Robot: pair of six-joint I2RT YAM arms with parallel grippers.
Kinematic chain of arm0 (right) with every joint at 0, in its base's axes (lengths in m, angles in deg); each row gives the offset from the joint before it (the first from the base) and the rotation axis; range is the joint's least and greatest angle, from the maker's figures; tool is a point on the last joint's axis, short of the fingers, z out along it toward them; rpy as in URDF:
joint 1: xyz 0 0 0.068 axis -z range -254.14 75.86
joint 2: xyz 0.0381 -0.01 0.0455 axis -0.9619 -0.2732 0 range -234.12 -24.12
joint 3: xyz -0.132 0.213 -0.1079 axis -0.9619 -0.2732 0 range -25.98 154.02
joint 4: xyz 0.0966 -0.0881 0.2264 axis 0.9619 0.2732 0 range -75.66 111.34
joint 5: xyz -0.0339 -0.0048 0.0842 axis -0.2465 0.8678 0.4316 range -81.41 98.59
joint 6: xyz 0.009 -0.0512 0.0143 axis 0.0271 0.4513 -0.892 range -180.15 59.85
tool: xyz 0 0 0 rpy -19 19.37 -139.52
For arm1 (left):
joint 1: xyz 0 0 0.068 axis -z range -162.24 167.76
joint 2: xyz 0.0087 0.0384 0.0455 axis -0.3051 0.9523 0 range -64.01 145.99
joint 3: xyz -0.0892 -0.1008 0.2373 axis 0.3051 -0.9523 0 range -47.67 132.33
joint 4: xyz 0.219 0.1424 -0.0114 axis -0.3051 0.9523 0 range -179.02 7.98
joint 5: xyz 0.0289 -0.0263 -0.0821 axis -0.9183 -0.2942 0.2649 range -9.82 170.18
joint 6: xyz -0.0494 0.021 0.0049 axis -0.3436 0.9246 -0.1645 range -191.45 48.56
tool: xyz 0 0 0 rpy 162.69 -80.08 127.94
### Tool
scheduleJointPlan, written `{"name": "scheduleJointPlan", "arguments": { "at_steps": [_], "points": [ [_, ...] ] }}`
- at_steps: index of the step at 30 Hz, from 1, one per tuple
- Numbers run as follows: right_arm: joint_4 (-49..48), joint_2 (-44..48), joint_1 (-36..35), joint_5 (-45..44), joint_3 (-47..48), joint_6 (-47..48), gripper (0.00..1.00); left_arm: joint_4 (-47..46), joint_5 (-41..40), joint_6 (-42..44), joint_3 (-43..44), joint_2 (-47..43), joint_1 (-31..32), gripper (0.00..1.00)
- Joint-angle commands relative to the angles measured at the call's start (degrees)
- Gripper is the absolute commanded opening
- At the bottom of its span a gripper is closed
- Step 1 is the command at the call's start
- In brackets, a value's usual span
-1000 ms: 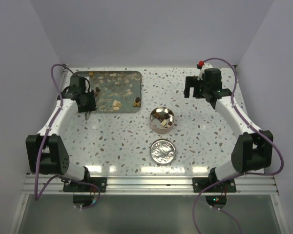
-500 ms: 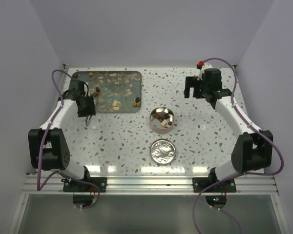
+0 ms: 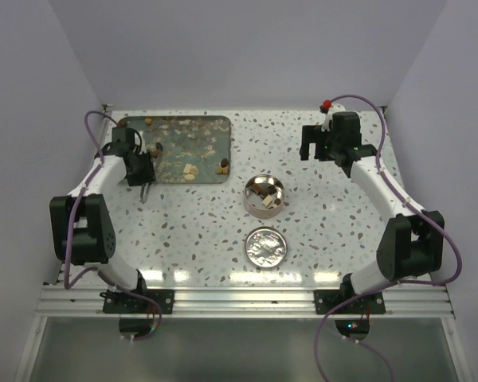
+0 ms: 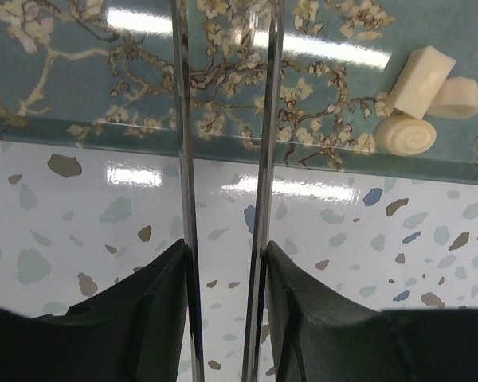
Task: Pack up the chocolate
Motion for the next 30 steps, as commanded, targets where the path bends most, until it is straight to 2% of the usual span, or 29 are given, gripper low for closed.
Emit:
{"name": "scheduleJointPlan", "arguments": {
  "at_steps": [1,11,13,14,17,30],
  "points": [
    [-0.57,-0.87,-0.13,-1.54,3.06,1.1,0.98,-2.67,1.18,2.19,4.42,1.42,-0.45,0.45],
    [-0.48,-1.13,-0.04,-1.89,3.15,1.36,0.98,-2.23,1.09,2.63,6.97,4.15,-0.63,0.45],
    [-0.48,-1.13,-0.04,-1.89,3.06,1.36,0.98,-2.23,1.35,2.63,6.89,3.98,-0.54,0.42],
    [-0.48,-0.96,-0.13,-1.89,2.98,1.36,0.99,-1.97,1.35,2.46,6.8,3.98,-0.54,0.37],
    [-0.65,-0.87,-0.04,-1.89,2.71,1.36,0.98,-1.7,1.7,2.54,6.36,2.93,-0.54,0.32],
    [-1.18,-0.52,0.05,-1.36,2.8,0.48,0.99,0.41,7.06,2.9,-1.89,-10.16,-0.36,0.3]
  ]
}}
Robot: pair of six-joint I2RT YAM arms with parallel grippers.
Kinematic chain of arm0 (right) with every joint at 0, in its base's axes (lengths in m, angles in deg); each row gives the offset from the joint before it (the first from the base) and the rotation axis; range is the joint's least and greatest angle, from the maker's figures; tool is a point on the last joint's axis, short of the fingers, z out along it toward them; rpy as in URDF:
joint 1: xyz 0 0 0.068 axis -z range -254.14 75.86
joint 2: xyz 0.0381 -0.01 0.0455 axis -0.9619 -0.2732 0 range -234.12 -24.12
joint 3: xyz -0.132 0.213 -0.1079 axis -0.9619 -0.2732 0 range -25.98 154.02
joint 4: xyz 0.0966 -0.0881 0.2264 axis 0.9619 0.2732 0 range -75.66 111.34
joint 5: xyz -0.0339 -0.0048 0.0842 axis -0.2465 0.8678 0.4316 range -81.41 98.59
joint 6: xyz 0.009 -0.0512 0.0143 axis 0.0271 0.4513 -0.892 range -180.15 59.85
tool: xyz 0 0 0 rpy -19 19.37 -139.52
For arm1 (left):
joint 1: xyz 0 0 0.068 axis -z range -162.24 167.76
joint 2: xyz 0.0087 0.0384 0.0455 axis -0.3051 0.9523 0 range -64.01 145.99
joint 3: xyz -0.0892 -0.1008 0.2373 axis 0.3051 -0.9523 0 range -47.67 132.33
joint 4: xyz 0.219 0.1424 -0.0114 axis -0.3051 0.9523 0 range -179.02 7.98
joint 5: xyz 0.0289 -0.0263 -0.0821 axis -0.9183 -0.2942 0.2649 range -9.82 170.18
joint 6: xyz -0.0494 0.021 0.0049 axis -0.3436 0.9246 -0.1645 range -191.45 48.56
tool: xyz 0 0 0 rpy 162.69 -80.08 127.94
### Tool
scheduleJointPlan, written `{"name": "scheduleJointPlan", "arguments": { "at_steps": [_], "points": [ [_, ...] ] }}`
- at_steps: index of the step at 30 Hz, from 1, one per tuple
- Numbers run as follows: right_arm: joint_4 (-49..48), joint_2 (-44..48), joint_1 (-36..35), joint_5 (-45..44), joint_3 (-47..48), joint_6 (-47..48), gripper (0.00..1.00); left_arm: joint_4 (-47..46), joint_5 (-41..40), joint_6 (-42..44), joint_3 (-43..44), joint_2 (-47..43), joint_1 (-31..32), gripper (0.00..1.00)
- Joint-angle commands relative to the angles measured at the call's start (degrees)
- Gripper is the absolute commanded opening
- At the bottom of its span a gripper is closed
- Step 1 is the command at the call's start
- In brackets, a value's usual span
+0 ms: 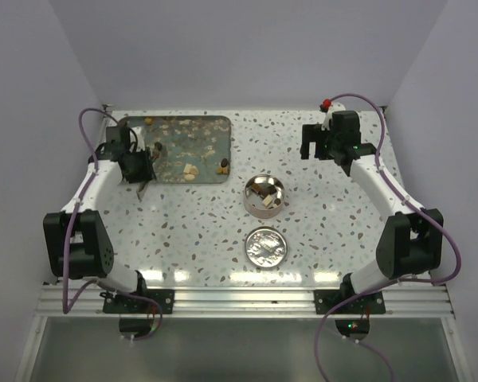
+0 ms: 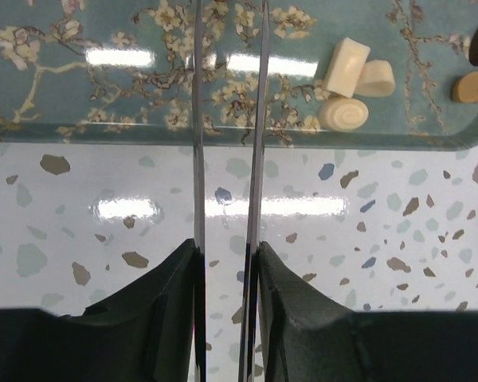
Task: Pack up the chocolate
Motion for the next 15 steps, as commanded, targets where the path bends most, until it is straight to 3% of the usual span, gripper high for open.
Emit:
{"name": "scheduleJointPlan", "arguments": {
  "at_steps": [1,7,15],
  "points": [
    [-1.07,0.38,-0.04,-0.18,1.86,-0.02,0.99,-0.82,4.11,0.27,-2.64,-6.06,0.05,0.3],
    [-1.34,0.2,-0.04,1.13,1.6,-0.99,0.99,-2.05,2.9,-2.89,-4.15,-9.94,8.39,0.3],
    [-0.72,1.69,-0.13,1.4,0.98,-1.43,0.98,-2.14,2.54,-7.72,1.99,-9.32,22.8,0.3]
  ]
}}
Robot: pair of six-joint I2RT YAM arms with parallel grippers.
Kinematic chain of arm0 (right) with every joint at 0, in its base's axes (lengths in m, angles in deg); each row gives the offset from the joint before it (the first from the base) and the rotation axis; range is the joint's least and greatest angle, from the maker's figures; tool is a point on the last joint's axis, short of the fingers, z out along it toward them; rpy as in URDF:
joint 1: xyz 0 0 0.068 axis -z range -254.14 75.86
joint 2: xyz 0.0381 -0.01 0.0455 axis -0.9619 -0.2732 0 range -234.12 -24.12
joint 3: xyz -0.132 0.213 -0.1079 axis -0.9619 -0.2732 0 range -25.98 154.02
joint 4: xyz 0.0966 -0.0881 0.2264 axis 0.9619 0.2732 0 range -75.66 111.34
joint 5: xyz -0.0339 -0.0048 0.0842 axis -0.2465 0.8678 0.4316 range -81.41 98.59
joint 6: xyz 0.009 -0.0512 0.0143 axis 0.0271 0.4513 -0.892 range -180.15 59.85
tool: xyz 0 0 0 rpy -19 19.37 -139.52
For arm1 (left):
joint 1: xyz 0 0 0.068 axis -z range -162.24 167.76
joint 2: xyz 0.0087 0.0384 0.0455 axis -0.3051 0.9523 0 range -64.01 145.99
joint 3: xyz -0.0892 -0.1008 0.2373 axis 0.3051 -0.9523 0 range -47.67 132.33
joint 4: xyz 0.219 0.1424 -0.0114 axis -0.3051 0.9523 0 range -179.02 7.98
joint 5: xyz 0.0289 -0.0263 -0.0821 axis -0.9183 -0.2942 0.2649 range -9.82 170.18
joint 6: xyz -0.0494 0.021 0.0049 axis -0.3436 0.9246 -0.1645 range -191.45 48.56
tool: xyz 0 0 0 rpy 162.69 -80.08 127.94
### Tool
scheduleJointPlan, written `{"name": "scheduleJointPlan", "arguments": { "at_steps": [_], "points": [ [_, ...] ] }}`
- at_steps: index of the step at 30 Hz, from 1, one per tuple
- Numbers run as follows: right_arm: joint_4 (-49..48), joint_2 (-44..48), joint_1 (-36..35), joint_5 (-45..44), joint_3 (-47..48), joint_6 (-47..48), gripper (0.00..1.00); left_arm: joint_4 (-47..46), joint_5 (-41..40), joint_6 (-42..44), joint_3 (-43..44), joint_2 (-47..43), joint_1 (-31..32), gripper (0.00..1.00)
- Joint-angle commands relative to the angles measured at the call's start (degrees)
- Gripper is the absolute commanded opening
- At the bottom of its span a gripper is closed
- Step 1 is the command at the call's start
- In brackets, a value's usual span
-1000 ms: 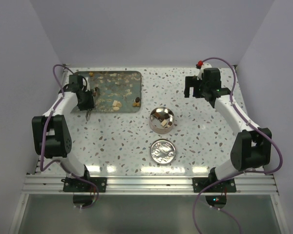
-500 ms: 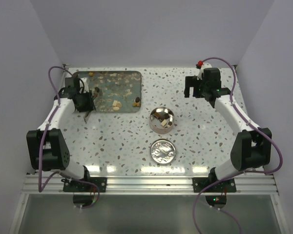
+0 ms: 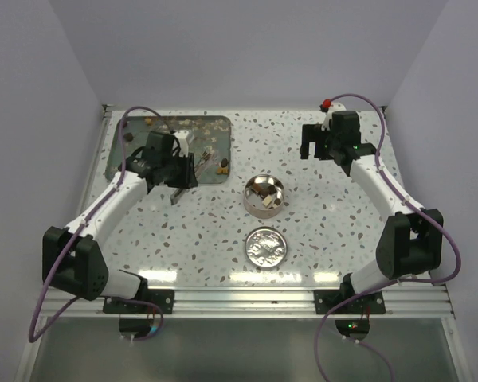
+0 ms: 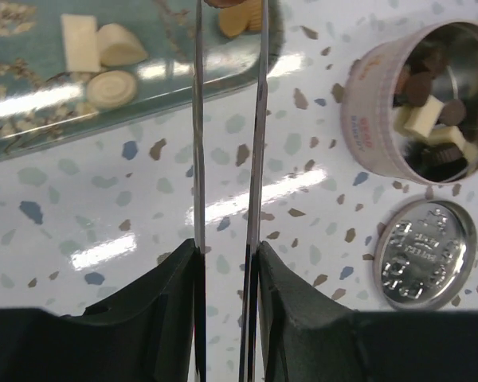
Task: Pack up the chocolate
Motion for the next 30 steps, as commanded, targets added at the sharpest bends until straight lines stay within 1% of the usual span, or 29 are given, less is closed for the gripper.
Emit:
{"name": "scheduleJointPlan", "arguments": {
  "at_steps": [1,8,10,16,20,24,30],
  "points": [
    [-0.72,1.78,-0.13,1.03,0.63,-0.81,0.98,-1.92,0.22,-2.94,5.7,-0.45,5.95,0.3],
    [-0.54,3.89,-0.04,0.5,-1.21,-0.9,0.98,0.37,-1.89,-3.91,10.88,2.45,16.69,0.3],
    [-0.37,4.16,0.05,0.5,-1.3,-0.81,0.98,0.98,-2.15,-4.34,11.15,3.24,19.58,0.3],
    [-0.02,4.68,-0.04,0.41,-1.39,-0.64,0.98,3.62,-2.85,-5.22,9.84,3.69,25.04,0.31],
    [0.07,4.68,-0.04,0.68,-1.48,-0.55,0.98,3.71,-2.5,-5.84,7.9,3.51,26.19,0.34],
    [-0.02,4.77,-0.04,1.03,-1.74,-0.64,0.98,3.44,-2.85,-6.19,8.43,3.6,26.54,0.41],
    [0.07,4.6,-0.04,1.03,-1.48,-0.55,0.98,3.62,-2.94,-6.02,9.66,4.39,26.72,0.42]
  ]
}}
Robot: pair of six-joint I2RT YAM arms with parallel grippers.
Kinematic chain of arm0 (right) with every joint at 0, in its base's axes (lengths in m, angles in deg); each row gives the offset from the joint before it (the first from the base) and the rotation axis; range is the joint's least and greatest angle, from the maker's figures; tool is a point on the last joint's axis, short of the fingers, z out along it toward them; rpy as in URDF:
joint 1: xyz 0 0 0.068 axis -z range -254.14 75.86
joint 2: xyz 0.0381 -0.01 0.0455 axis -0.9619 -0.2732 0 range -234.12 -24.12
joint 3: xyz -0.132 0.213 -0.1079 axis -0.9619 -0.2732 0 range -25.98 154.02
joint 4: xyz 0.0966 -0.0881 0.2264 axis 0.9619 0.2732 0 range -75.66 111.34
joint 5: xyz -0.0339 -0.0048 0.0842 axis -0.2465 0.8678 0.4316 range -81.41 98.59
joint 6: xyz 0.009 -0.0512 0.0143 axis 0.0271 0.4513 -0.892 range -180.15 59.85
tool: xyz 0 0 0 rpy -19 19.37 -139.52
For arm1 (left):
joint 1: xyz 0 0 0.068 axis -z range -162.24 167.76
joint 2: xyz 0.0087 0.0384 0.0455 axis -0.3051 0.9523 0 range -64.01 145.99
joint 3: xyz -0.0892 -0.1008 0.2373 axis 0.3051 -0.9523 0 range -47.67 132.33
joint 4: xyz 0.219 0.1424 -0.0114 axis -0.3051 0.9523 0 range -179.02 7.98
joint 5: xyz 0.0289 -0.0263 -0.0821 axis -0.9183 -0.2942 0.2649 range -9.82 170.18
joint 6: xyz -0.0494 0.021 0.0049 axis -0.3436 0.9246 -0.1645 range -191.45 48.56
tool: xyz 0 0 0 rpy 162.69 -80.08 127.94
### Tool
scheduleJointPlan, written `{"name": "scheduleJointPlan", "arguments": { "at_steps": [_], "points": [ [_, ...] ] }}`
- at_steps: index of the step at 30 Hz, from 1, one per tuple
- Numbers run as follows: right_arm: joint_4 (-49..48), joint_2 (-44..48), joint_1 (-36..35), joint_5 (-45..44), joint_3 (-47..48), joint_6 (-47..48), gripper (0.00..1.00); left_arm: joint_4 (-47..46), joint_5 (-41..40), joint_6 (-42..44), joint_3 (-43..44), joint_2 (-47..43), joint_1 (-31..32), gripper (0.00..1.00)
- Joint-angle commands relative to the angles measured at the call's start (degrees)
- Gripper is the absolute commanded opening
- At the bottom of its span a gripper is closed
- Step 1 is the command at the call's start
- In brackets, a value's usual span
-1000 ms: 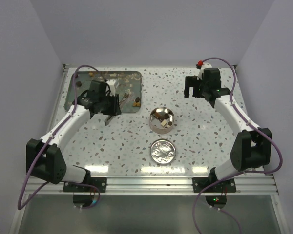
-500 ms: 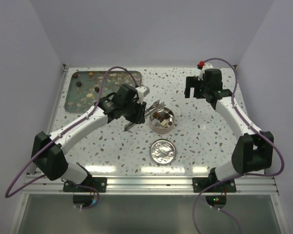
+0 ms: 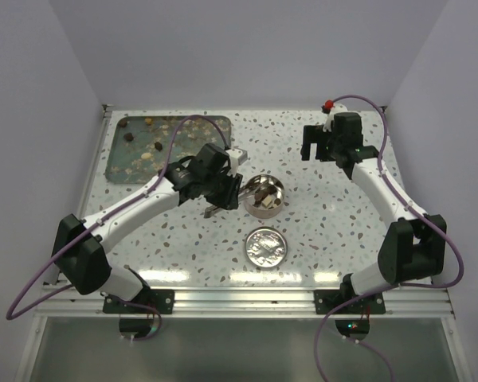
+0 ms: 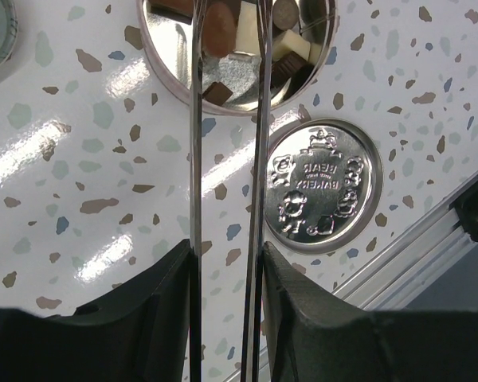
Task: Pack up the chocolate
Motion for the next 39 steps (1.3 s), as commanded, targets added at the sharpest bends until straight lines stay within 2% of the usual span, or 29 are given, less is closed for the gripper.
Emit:
{"name": "scheduleJointPlan", "arguments": {
  "at_steps": [1,8,14,17,21,25,32,39],
  "points": [
    [-0.08,2.35,-0.04,0.96,0.05,-0.25,0.98,-0.88,-0.36,-0.86,1.79,0.17,0.58,0.42],
    [-0.08,2.61,-0.04,0.7,0.05,-0.25,0.98,-0.44,-0.8,-0.59,2.58,0.52,0.67,0.42],
    [-0.17,2.7,-0.04,0.52,-0.12,-0.16,0.98,2.8,-6.24,1.25,7.41,0.78,-0.12,0.42],
    [-0.08,2.79,-0.12,0.52,-0.12,-0.07,0.98,4.21,-6.69,2.83,9.7,0.96,-3.63,0.41],
    [-0.08,3.14,-0.04,0.35,-0.47,0.02,0.99,4.56,-5.37,4.41,10.75,-1.14,-12.83,0.41],
    [-0.17,3.49,-0.04,0.26,-0.83,0.19,0.98,7.28,-7.04,5.38,11.81,-1.5,-19.27,0.41],
    [-0.26,3.4,-0.04,0.08,-0.48,0.19,0.98,4.48,-5.64,5.64,5.67,-1.94,-33.4,0.41],
    [-0.08,3.23,-0.04,0.08,-0.83,0.55,0.98,0.26,-6.52,4.94,4.16,2.79,-37.21,0.41]
  ]
}}
